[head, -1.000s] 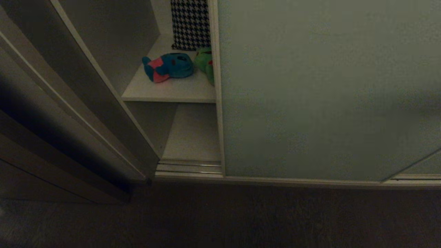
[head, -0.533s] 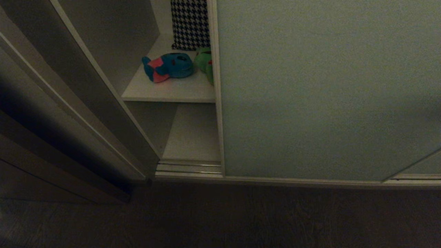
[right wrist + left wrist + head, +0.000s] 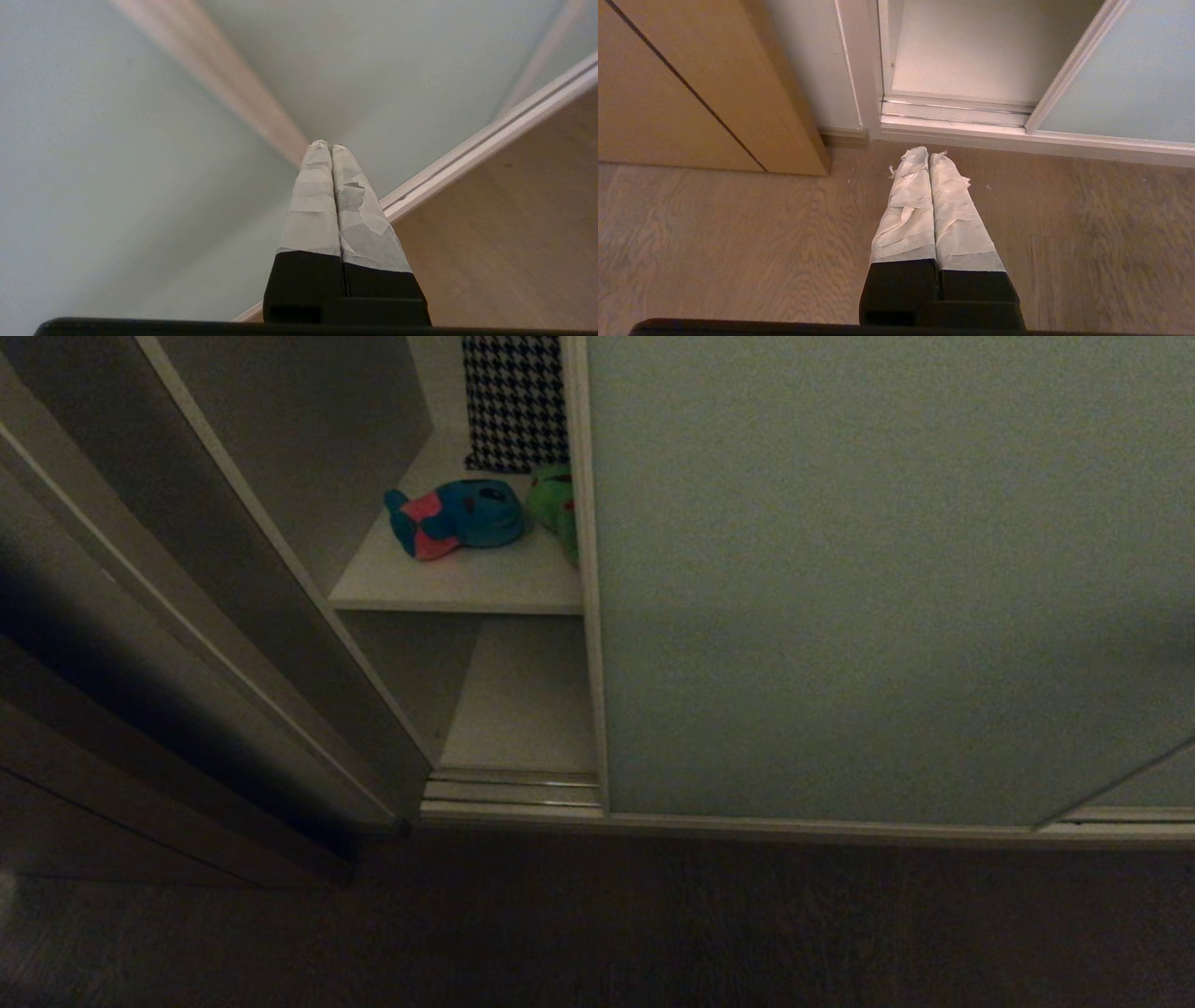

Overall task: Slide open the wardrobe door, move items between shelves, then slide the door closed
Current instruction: Close the door

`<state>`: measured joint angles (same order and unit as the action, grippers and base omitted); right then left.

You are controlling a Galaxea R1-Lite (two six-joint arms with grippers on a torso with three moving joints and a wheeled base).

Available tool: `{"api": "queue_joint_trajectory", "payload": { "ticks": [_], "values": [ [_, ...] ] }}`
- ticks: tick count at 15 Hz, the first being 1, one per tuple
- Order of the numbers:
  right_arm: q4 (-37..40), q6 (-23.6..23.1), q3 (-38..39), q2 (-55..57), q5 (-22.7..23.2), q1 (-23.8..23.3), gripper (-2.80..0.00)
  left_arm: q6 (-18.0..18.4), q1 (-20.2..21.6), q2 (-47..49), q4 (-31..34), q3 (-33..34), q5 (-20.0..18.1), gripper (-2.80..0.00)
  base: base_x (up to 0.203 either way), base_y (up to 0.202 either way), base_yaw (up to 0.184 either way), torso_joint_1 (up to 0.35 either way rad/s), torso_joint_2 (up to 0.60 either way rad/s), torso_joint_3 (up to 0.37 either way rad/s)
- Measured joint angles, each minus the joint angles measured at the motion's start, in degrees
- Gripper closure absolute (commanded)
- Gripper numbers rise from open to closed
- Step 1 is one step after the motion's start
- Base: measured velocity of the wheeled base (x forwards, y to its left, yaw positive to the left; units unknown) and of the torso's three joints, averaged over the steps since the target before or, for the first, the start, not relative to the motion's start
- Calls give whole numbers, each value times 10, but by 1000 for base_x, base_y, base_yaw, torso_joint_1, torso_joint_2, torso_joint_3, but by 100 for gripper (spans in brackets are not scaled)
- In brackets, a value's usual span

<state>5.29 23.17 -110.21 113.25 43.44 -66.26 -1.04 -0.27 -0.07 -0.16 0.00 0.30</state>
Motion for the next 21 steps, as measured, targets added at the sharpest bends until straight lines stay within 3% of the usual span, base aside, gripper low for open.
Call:
{"api": "queue_joint_trajectory", "payload": {
  "ticks": [10, 21],
  "values": [
    [-60, 0, 8, 27, 0, 47, 0, 0, 0, 0, 0, 0, 0, 0, 0, 0, 0, 0, 0, 0],
    [-148, 0, 7, 73, -3, 49, 0, 0, 0, 0, 0, 0, 0, 0, 0, 0, 0, 0, 0, 0]
  ]
}}
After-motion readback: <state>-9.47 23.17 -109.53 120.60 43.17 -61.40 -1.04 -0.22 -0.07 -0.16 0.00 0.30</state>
